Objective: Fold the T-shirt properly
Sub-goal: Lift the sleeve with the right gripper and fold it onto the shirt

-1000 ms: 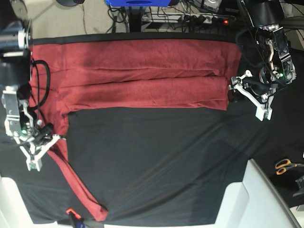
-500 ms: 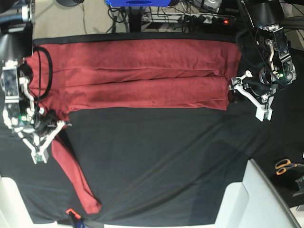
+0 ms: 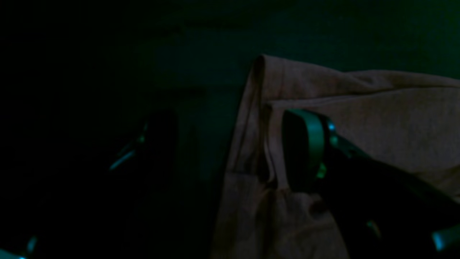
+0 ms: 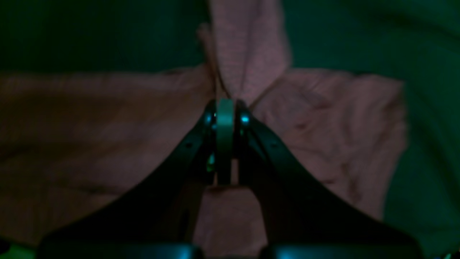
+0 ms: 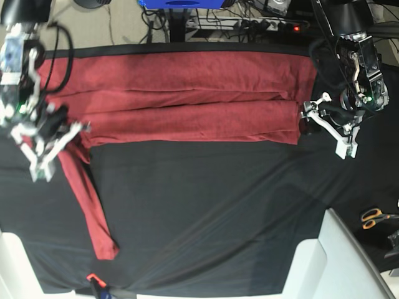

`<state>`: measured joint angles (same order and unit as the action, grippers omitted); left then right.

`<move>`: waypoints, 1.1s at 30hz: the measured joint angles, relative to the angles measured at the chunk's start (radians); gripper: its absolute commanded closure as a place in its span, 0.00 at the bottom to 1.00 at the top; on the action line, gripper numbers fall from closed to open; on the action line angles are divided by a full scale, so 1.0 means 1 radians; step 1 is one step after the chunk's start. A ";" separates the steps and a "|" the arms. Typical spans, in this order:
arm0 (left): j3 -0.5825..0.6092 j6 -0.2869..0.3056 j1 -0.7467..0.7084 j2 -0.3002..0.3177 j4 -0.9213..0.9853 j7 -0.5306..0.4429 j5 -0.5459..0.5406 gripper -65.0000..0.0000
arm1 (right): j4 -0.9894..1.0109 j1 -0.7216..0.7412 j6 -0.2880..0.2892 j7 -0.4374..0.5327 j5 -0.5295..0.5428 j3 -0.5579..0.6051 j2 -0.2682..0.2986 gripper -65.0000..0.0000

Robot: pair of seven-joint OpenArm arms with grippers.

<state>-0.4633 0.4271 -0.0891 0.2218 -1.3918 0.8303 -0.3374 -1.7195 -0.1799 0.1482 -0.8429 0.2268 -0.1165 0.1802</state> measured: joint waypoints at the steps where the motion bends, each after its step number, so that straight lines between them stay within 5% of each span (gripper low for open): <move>1: 0.000 0.000 0.000 0.000 0.000 0.000 0.000 0.32 | -0.015 -0.020 0.001 0.000 0.000 0.001 -0.007 0.99; 28: 0.004 0.000 0.000 0.001 0.000 0.000 0.001 0.32 | -0.139 -0.247 0.005 0.008 -0.003 0.058 -0.102 0.97; 33: 0.004 0.000 0.000 0.000 0.000 0.000 0.000 0.32 | -0.139 -0.248 0.005 0.003 -0.003 0.058 -0.111 0.61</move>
<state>-0.4595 0.4271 -0.0887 0.2222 -1.3918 0.8307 -0.3370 -1.8587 -0.4274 0.1535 -0.8394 0.2237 -0.0589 0.0689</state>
